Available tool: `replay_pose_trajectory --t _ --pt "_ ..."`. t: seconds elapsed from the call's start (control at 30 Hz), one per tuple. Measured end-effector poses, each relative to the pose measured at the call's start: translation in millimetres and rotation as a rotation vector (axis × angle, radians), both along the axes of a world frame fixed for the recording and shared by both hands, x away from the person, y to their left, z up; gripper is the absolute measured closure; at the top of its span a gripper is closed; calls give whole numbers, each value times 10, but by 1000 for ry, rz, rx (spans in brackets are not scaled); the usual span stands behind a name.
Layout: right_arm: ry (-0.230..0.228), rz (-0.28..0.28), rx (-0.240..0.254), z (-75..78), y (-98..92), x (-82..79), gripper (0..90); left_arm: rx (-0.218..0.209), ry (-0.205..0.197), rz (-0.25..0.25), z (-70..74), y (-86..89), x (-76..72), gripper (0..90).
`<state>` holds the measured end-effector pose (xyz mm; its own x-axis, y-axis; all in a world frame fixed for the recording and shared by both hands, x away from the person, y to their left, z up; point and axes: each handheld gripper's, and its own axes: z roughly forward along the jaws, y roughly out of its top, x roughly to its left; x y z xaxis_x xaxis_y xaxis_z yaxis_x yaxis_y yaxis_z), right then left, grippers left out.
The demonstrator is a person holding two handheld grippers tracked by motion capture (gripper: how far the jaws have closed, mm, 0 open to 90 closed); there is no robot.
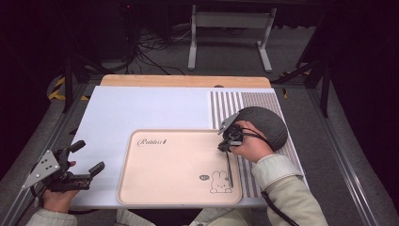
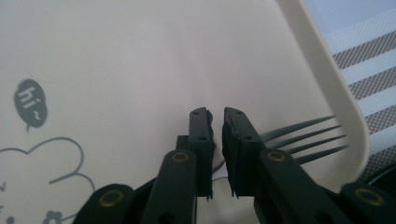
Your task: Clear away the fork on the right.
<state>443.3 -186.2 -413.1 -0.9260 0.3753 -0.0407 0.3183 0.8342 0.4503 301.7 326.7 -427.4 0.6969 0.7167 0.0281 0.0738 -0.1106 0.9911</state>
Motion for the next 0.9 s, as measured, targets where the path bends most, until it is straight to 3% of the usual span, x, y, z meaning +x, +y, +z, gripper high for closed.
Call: replay_pose_trajectory --t 0.07,0.2,0.33,0.4,0.5,0.7,0.9 --pt "-6 0 9 24 0 -11 785 8 2 -5 2 2 -1 3" --pt "-40 -11 66 166 -5 -78 657 0 4 -2 2 0 -4 2" --pt "-105 -49 199 330 -58 -190 400 9 3 -4 0 1 -1 2" --pt "-112 -59 226 345 -71 -207 356 5 2 -3 1 3 -2 2" --pt "-183 -96 320 425 -164 -295 229 4 1 1 2 -2 -7 2" --pt "-246 -129 419 542 -325 -425 201 6 2 1 -1 -4 -2 2" --pt "-297 -151 482 626 -484 -532 182 6 4 -1 0 -1 -3 2"
